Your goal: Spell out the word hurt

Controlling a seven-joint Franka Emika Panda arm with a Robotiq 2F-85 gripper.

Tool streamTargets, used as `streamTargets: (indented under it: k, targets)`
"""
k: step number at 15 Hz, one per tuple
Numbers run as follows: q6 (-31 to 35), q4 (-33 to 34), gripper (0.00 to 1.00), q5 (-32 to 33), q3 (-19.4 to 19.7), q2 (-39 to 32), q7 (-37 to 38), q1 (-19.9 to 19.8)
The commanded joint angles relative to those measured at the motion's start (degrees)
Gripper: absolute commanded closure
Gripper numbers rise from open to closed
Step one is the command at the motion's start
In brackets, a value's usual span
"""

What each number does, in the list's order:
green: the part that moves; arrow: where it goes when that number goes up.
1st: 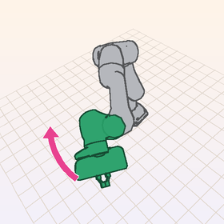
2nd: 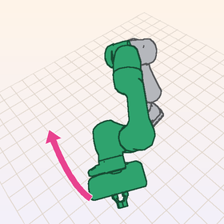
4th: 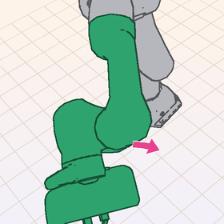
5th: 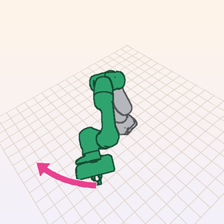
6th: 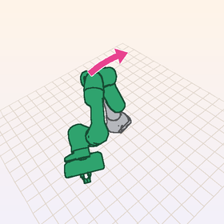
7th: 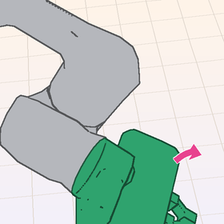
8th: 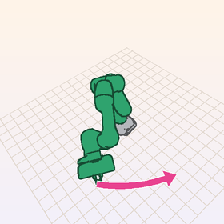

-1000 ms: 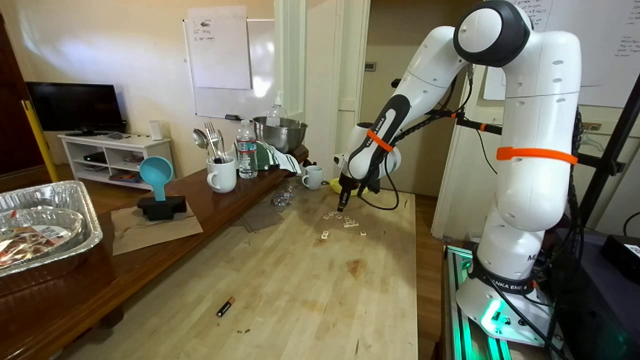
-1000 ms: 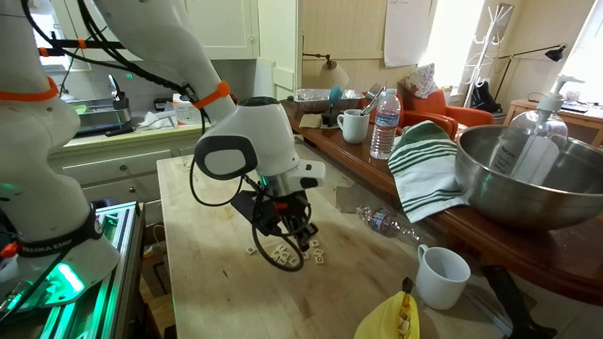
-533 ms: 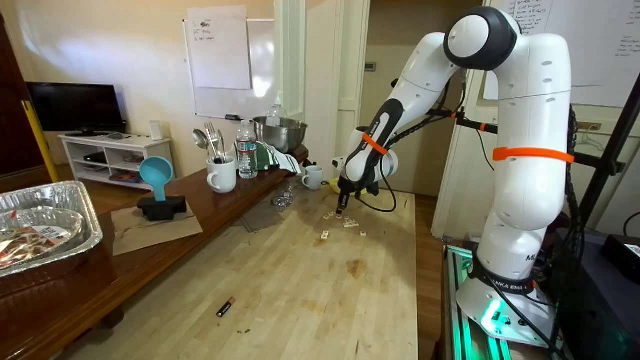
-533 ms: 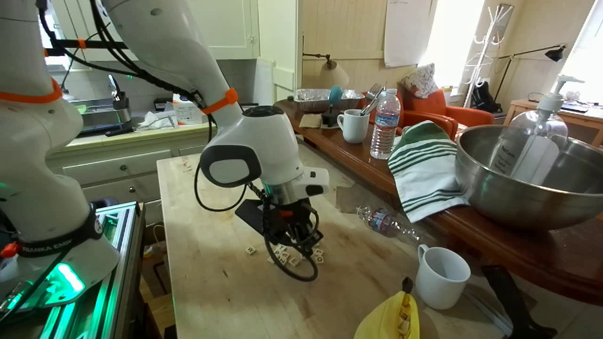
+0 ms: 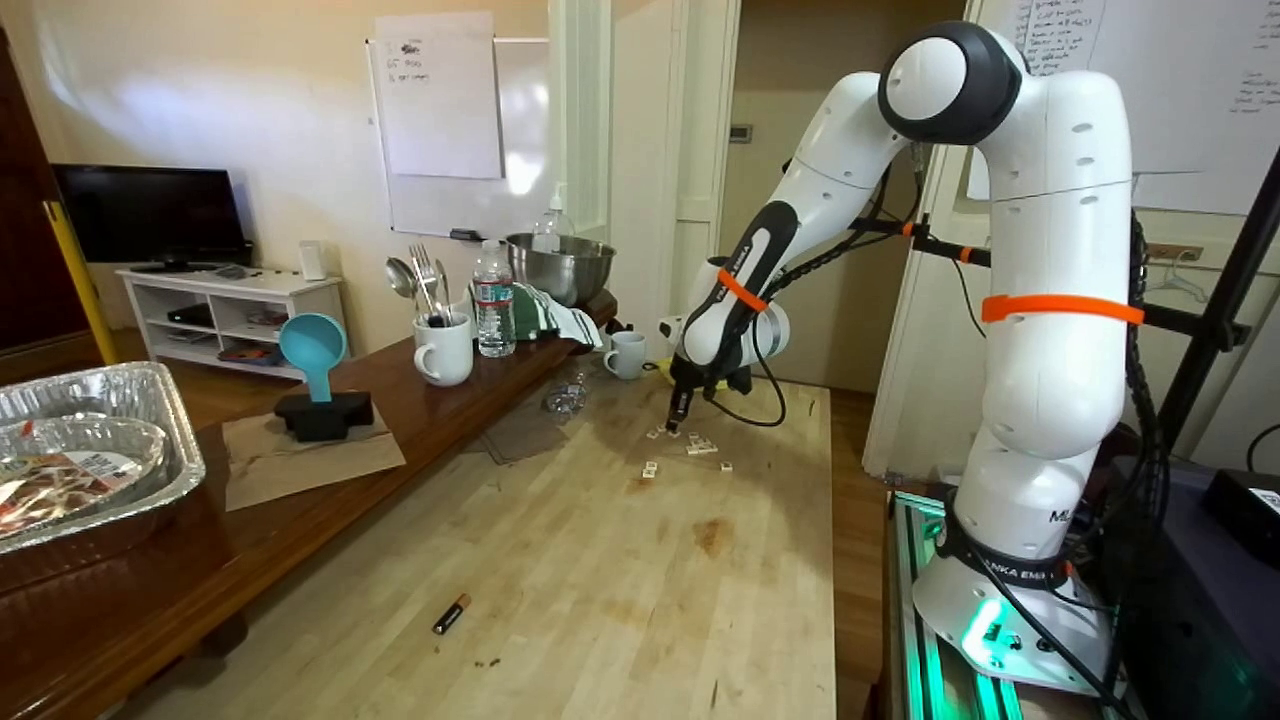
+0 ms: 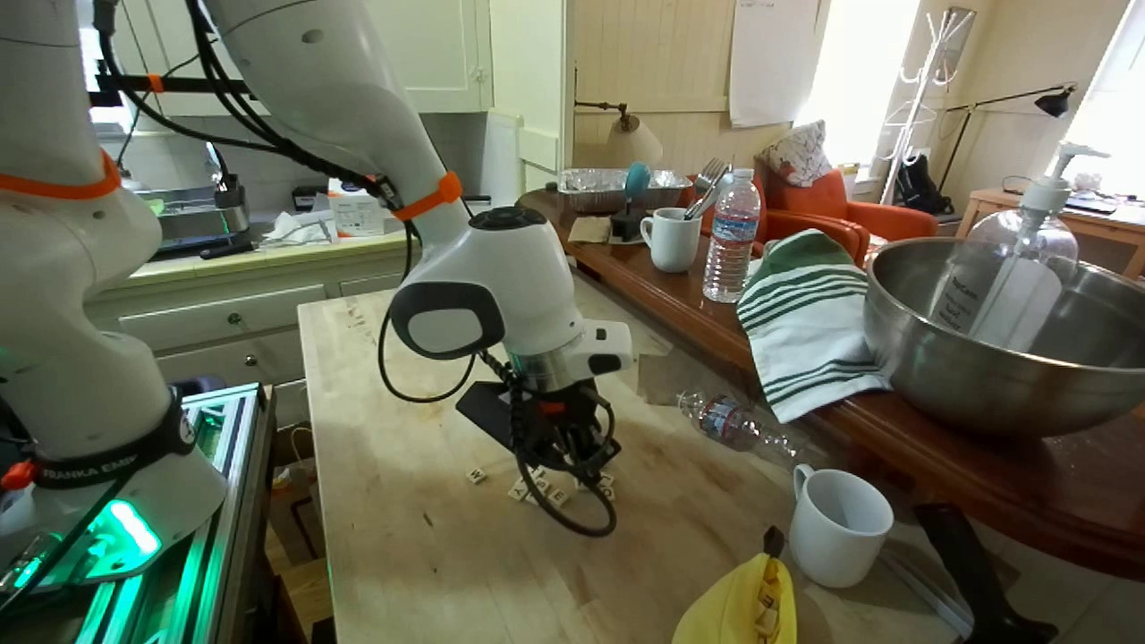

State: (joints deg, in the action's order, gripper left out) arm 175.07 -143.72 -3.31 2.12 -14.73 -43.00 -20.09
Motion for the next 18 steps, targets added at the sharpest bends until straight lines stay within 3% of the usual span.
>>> streamTargets:
  k: [1, 9, 18]
  targets:
    - [-0.2, 0.1, 1.0, 0.2, 0.8, -1.7, 1.2, 0.9]
    - [-1.6, -0.8, 1.0, 10.3, 8.7, -1.1, 20.9, 9.1]
    - [-7.4, -2.0, 1.0, 10.3, 8.0, 1.5, 31.1, 12.7]
